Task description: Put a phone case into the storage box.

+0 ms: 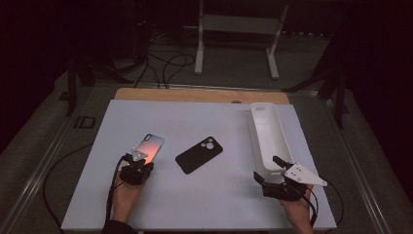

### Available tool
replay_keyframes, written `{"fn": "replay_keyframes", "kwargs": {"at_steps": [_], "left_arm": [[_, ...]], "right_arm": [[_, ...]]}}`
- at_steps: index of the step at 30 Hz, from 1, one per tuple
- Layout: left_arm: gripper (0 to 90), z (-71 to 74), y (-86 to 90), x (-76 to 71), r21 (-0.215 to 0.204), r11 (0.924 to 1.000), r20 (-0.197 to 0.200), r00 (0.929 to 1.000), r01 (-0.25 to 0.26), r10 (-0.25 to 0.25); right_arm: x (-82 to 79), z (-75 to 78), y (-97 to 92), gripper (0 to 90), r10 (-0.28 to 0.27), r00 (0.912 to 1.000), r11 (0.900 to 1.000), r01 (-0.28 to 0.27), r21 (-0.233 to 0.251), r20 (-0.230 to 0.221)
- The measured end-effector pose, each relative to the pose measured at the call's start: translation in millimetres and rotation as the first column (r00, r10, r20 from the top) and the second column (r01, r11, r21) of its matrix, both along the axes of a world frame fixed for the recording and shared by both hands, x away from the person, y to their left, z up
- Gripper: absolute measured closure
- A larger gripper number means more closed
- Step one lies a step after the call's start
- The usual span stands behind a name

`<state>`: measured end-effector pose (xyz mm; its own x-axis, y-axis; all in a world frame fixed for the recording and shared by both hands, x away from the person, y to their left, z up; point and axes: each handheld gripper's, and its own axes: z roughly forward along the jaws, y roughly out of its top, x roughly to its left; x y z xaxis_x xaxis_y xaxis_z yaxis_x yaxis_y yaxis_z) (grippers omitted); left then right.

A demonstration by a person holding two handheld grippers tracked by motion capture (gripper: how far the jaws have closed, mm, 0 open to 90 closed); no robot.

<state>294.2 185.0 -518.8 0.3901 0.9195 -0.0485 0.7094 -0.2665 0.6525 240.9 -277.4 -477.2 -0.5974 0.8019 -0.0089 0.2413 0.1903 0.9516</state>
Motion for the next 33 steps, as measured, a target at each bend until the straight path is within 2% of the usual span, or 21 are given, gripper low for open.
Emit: {"fn": "replay_keyframes", "kwargs": {"at_steps": [2,6,8,10,11,13,14,17,20,22,23,24,25,29,30,31,33], "left_arm": [[89.6,0.0,-1.5,-0.6,0.012,0.9999,0.004,1.0,0.0,0.0],[89.2,0.5,-0.9,-1.8,-0.004,1.0,0.012,0.9999,-0.001,0.001],[83.6,4.4,-0.8,-5.1,-0.038,0.9992,0.055,0.9984,0.016,-0.014],[79.5,13.8,-0.2,-11.0,-0.064,0.997,0.125,0.9915,0.045,-0.037],[76.7,19.5,0.8,-15.1,-0.078,0.995,0.168,0.9847,0.062,-0.048],[70.3,31.5,4.9,-26.0,-0.088,0.992,0.255,0.9646,0.091,-0.066],[67.8,34.7,7.4,-29.6,-0.094,0.9904,0.277,0.9582,0.101,-0.071],[59.6,43.0,21.5,-46.3,-0.123,0.982,0.37,0.9248,0.143,-0.088],[52.3,47.0,37.2,-61.7,-0.169,0.9726,0.418,0.9051,0.159,-0.076],[37.5,49.7,45.1,-70.6,-0.177,0.9737,0.431,0.9007,0.143,-0.054],[19.2,51.1,48.9,-76.0,-0.176,0.9762,0.444,0.8954,0.127,-0.036],[19.2,51.9,50.7,-78.8,-0.177,0.9774,0.448,0.8939,0.116,-0.025],[13.0,53.0,53.0,-82.3,-0.18,0.9776,0.446,0.8947,0.109,-0.018],[1.8,55.6,58.9,-94.6,-0.17,0.9827,0.452,0.892,0.074,0.011],[1.4,56.1,60.6,-96.5,-0.169,0.983,0.453,0.8914,0.072,0.012],[0.8,56.2,62.1,-97.8,-0.168,0.9835,0.46,0.8879,0.066,0.019],[0.1,56.3,65.3,-98.4,-0.164,0.985,0.454,0.8904,0.053,0.028]], "right_arm": [[0.2,0.0,-0.3,10.0,0.0,1.0,1.0,0.0,0.001,-0.001],[0.6,0.2,-0.4,10.0,0.001,1.0,1.0,-0.001,-0.001,0.0],[1.0,0.5,-0.8,10.0,0.001,1.0,1.0,-0.001,0.0,0.001],[1.7,0.9,-1.2,10.0,-0.002,1.0,1.0,0.002,-0.002,0.001],[2.5,1.1,-1.7,10.0,-0.002,1.0,1.0,0.002,-0.004,0.003],[3.7,1.8,-2.2,10.1,-0.002,1.0,1.0,0.002,-0.003,0.002],[4.4,2.5,-2.2,10.1,-0.001,1.0,1.0,0.001,-0.004,0.005],[5.7,4.4,-2.0,10.1,0.012,0.9999,0.9999,-0.012,-0.006,0.012],[6.6,6.2,-2.2,10.1,0.022,0.9996,0.9997,-0.022,-0.008,0.018],[7.8,6.9,-3.1,10.0,0.028,0.9994,0.9996,-0.028,-0.007,0.021],[9.0,7.4,-4.6,10.0,0.031,0.9993,0.9995,-0.031,-0.002,0.021],[9.0,7.4,-4.6,10.0,0.031,0.9993,0.9995,-0.031,-0.002,0.021],[9.2,7.4,-5.0,10.1,0.032,0.9993,0.9995,-0.032,0.0,0.021],[8.4,6.8,-7.1,10.0,0.029,0.9994,0.9996,-0.029,0.006,0.02],[7.8,6.5,-7.3,10.0,0.029,0.9994,0.9995,-0.029,0.007,0.019],[7.4,6.1,-7.4,10.0,0.03,0.9993,0.9995,-0.03,0.003,0.02],[6.8,5.0,-7.6,10.0,0.031,0.9993,0.9995,-0.031,-0.002,0.019]]}}
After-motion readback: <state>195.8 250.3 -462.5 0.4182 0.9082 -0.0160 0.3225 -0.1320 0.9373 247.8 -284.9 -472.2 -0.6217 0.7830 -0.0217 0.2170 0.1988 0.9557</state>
